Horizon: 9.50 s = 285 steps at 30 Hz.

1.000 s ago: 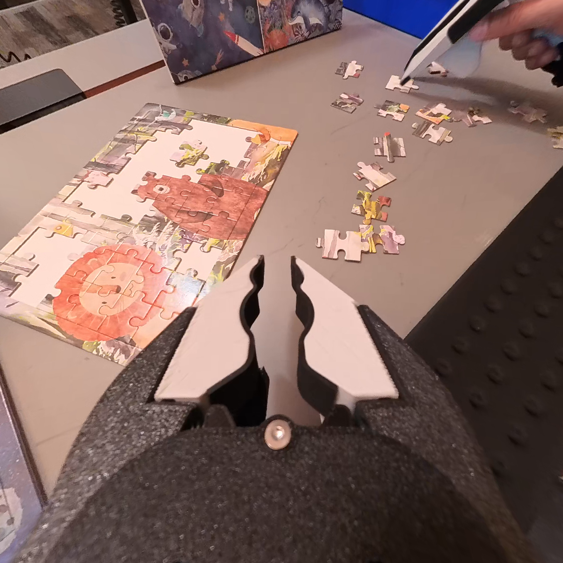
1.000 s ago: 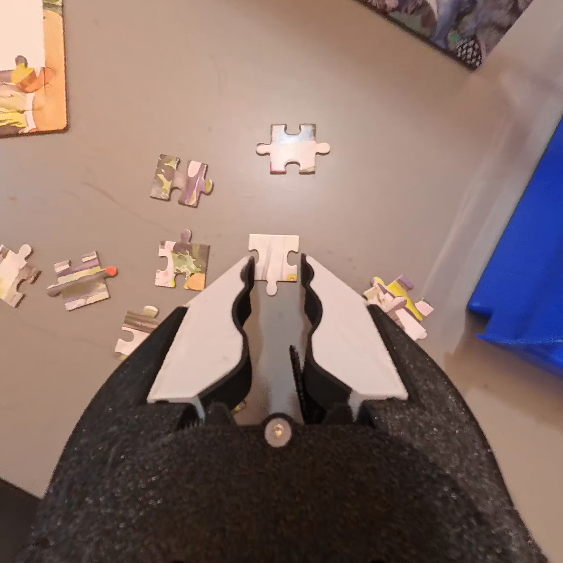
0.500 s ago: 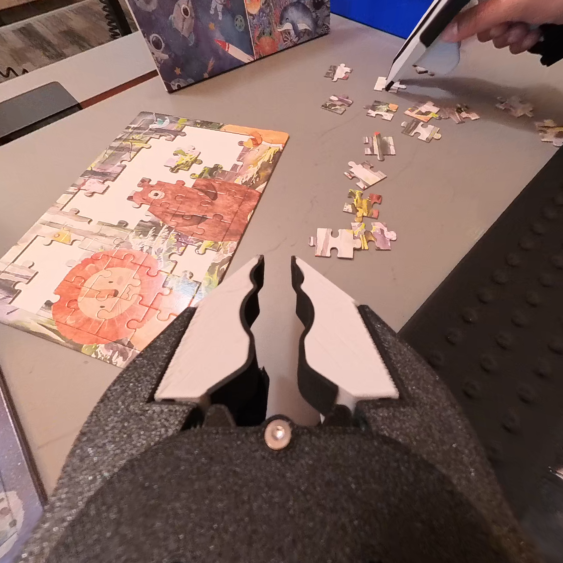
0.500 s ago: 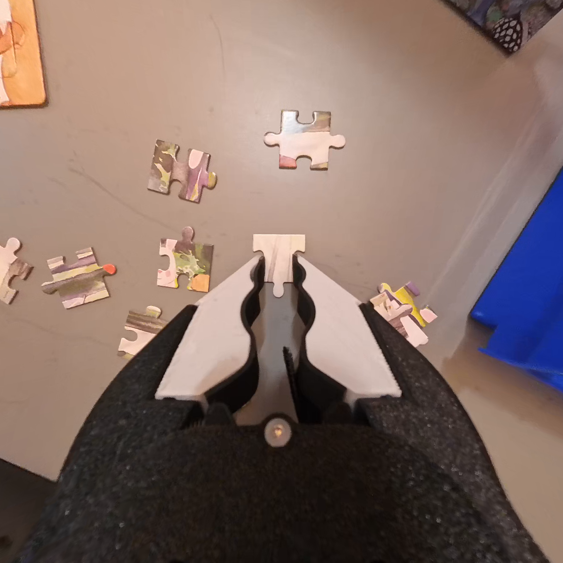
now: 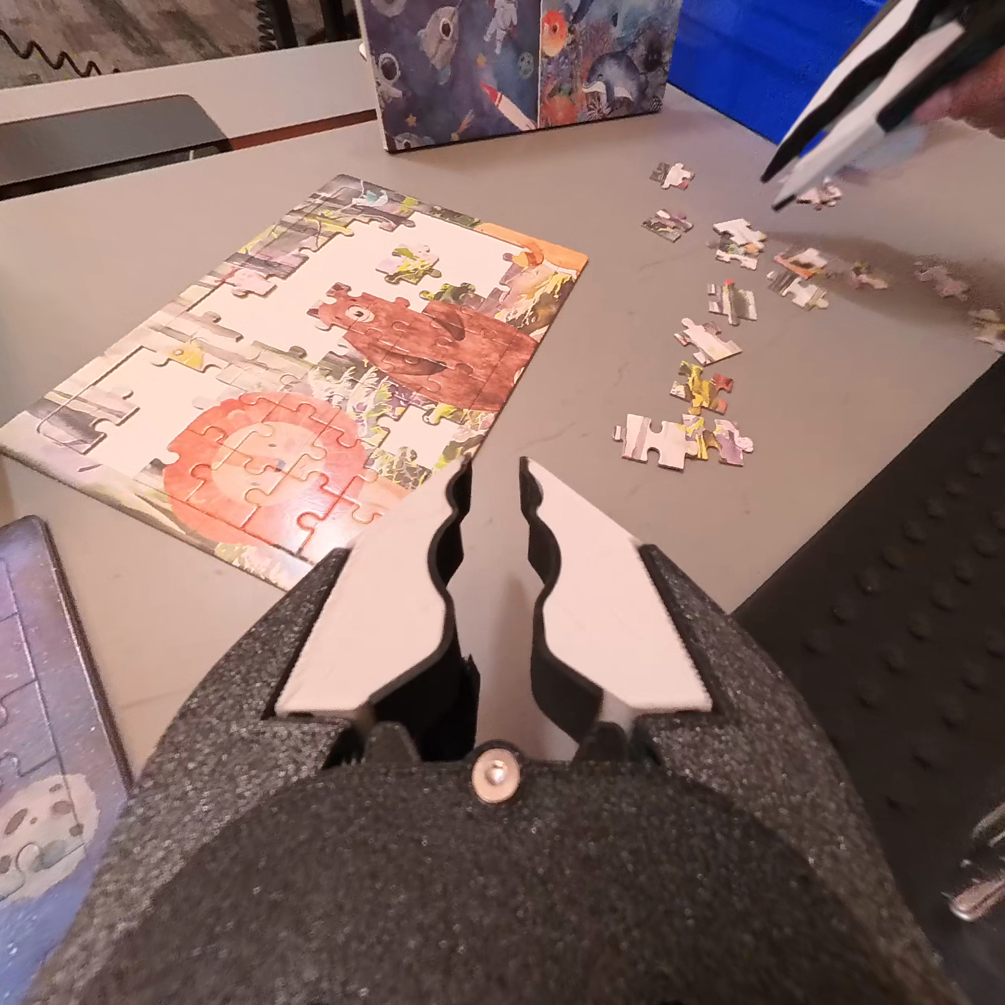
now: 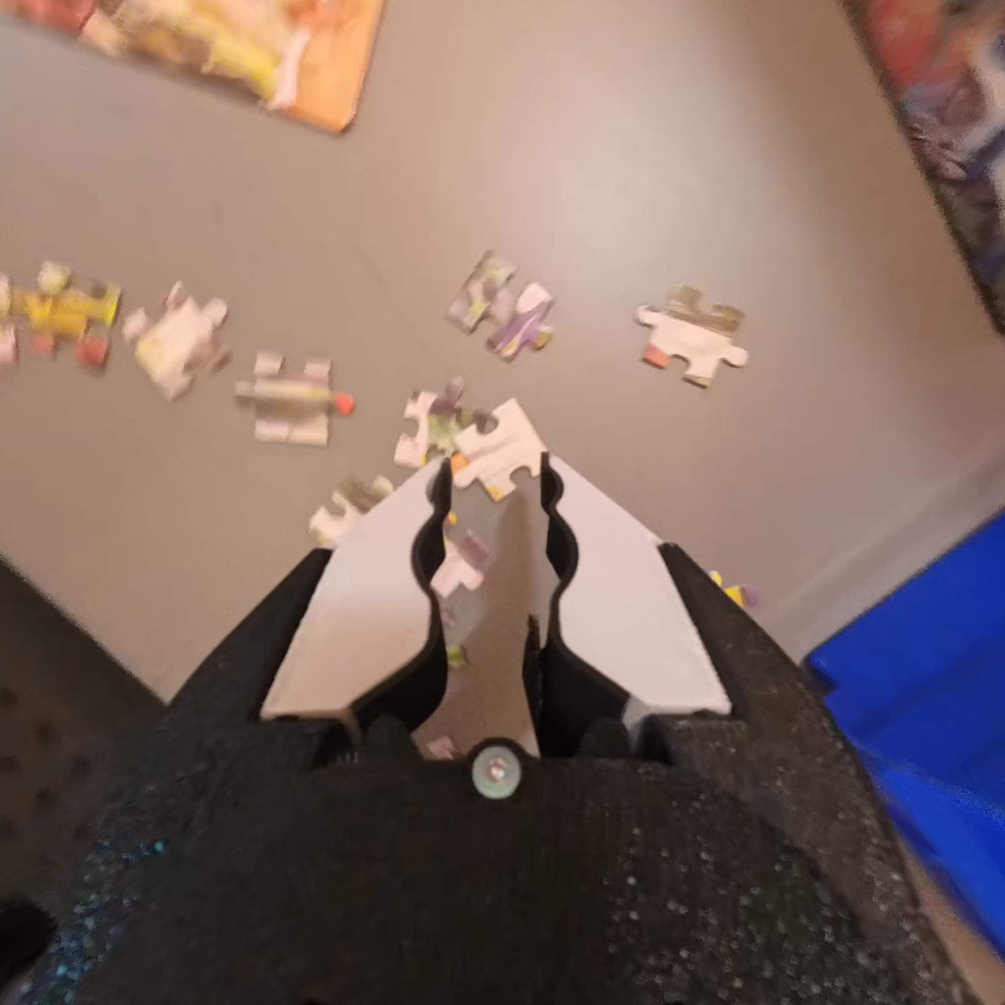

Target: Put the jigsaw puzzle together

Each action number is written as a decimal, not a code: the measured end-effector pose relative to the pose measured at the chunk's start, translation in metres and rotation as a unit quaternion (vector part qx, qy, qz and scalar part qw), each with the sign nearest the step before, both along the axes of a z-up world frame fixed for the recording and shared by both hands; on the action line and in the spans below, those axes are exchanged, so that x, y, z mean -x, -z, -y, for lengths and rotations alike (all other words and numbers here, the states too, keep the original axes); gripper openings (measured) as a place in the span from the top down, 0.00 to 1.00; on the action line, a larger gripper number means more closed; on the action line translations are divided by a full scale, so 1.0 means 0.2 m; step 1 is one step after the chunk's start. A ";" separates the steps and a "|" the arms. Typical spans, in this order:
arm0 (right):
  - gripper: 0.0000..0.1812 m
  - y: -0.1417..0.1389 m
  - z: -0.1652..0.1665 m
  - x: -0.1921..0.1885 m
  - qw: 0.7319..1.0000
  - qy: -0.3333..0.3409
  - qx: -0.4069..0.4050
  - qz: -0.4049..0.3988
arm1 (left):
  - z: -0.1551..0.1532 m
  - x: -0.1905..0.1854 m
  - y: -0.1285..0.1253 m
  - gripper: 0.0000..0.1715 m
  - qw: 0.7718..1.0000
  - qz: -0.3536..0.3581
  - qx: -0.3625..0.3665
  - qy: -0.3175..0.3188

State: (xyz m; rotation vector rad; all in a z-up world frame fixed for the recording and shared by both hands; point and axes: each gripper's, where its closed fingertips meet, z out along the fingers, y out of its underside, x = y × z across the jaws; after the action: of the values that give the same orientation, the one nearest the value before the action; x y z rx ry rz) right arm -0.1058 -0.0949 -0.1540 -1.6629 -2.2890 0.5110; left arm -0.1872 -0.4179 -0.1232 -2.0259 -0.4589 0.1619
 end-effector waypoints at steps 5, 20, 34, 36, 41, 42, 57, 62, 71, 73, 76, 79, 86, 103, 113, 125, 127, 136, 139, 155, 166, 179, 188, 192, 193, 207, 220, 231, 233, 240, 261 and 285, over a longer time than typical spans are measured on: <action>0.83 0.03 -0.03 0.00 0.986 -0.169 -0.011 -0.011 | 0.00 -0.03 -0.04 0.90 0.999 0.011 -0.030 0.026; 0.77 0.16 0.01 0.01 0.968 -0.244 -0.021 0.053 | -0.05 -0.17 0.04 0.90 0.994 -0.016 0.022 0.105; 0.77 -0.34 0.68 0.45 0.934 -0.347 -0.047 -0.074 | 0.11 0.11 -0.06 0.90 0.998 0.011 -0.036 -0.046; 0.77 -0.36 0.92 0.66 0.916 -0.387 -0.050 -0.090 | 0.18 0.18 -0.05 0.90 0.995 0.023 -0.040 -0.084; 0.77 -0.20 1.36 1.16 0.878 -0.469 -0.049 -0.080 | 0.32 0.29 -0.05 0.90 0.991 0.025 -0.045 -0.124; 0.77 -0.16 1.42 1.24 0.873 -0.480 -0.046 -0.074 | 0.34 0.30 -0.05 0.90 0.991 0.022 -0.044 -0.128; 0.77 0.15 1.65 1.45 0.832 -0.553 -0.025 0.023 | 0.47 0.44 0.00 0.90 0.990 0.027 -0.014 -0.139; 0.64 0.09 1.59 1.46 0.839 -0.541 -0.046 0.004 | 0.41 0.55 -0.01 0.89 0.993 0.028 0.017 -0.115; 0.71 -0.43 1.33 1.11 0.924 -0.375 0.058 -0.056 | 0.14 0.84 0.07 0.83 0.990 -0.004 0.141 -0.015; 0.72 -0.51 1.28 0.86 0.943 -0.305 0.109 -0.079 | 0.09 0.90 0.12 0.83 0.986 -0.020 0.167 -0.013; 0.74 -0.47 1.25 0.49 0.947 -0.227 0.203 -0.099 | 0.03 0.96 0.17 0.83 0.981 -0.033 0.192 -0.023; 0.74 -0.32 1.18 0.37 0.949 -0.147 0.241 -0.139 | -0.01 0.96 0.25 0.83 0.977 -0.016 0.213 -0.015; 0.71 -0.28 1.19 0.41 0.918 -0.124 0.321 -0.198 | 0.00 1.00 0.28 0.86 0.968 -0.019 0.247 -0.030; 0.76 -0.13 1.09 0.44 0.938 -0.120 0.253 -0.203 | -0.04 1.02 0.23 0.93 0.963 -0.026 0.266 -0.016; 0.76 -0.11 1.09 0.43 0.942 -0.121 0.250 -0.191 | -0.01 1.05 0.28 0.92 0.961 0.001 0.273 -0.032; 0.77 -0.09 1.08 0.41 0.944 -0.122 0.246 -0.183 | -0.03 1.08 0.27 1.00 0.952 -0.017 0.305 -0.028; 0.77 -0.09 1.08 0.41 0.943 -0.121 0.249 -0.182 | -0.02 1.09 0.30 1.00 0.949 -0.023 0.314 -0.030; 0.77 -0.10 1.08 0.40 0.942 -0.120 0.254 -0.182 | -0.05 1.06 0.24 1.00 0.949 -0.030 0.314 -0.006; 0.77 -0.10 1.08 0.40 0.942 -0.118 0.257 -0.180 | -0.05 1.03 0.29 1.00 0.942 -0.035 0.334 0.014; 0.78 -0.09 1.08 0.39 0.943 -0.122 0.257 -0.172 | -0.03 1.08 0.23 1.00 0.944 -0.038 0.329 -0.014; 0.78 -0.08 1.09 0.39 0.943 -0.124 0.259 -0.167 | -0.02 1.12 0.24 1.00 0.937 -0.064 0.342 -0.035; 0.79 -0.10 1.09 0.40 0.939 -0.122 0.271 -0.172 | -0.04 1.07 0.30 1.00 0.941 -0.048 0.335 -0.008; 1.00 -0.27 1.15 0.63 0.945 -0.192 0.169 -0.201 | 0.23 0.90 0.12 1.00 0.967 -0.029 0.238 -0.087; 1.00 -0.27 1.35 0.85 0.939 -0.247 0.173 -0.168 | 0.26 0.78 0.27 1.00 0.968 -0.007 0.237 -0.081; 1.00 -0.25 1.39 0.92 0.940 -0.254 0.171 -0.153 | 0.27 0.78 0.29 1.00 0.967 -0.008 0.237 -0.088; 1.00 0.08 1.80 1.28 0.939 -0.306 0.128 -0.092 | 0.25 0.63 0.30 1.00 0.985 0.016 0.153 -0.083; 1.00 0.14 1.84 1.37 0.947 -0.296 0.095 -0.086 | 0.24 0.63 0.30 1.00 0.984 0.012 0.156 -0.080; 1.00 0.05 1.29 0.87 0.975 -0.158 0.132 -0.088 | 0.17 0.82 0.07 1.00 0.989 -0.027 0.123 -0.071; 1.00 0.13 1.32 0.85 0.975 -0.161 0.127 -0.087 | 0.13 0.87 0.13 1.00 0.983 -0.036 0.173 -0.049; 1.00 0.15 1.34 0.83 0.968 -0.180 0.146 -0.091 | 0.00 1.00 0.22 1.00 0.978 0.003 0.204 -0.034; 1.00 0.15 1.34 0.83 0.967 -0.174 0.163 -0.091 | -0.02 1.02 0.28 1.00 0.967 -0.027 0.255 -0.002; 0.74 0.00 0.45 0.81 0.981 0.015 0.126 -0.145 | 0.38 0.50 0.30 1.00 0.966 0.097 0.186 -0.150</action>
State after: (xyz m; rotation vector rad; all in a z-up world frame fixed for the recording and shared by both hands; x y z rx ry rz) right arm -0.2668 -0.1842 -0.1549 -1.6033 -2.0521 0.9998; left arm -0.2873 -0.4944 -0.1828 -2.3408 -0.9177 0.2494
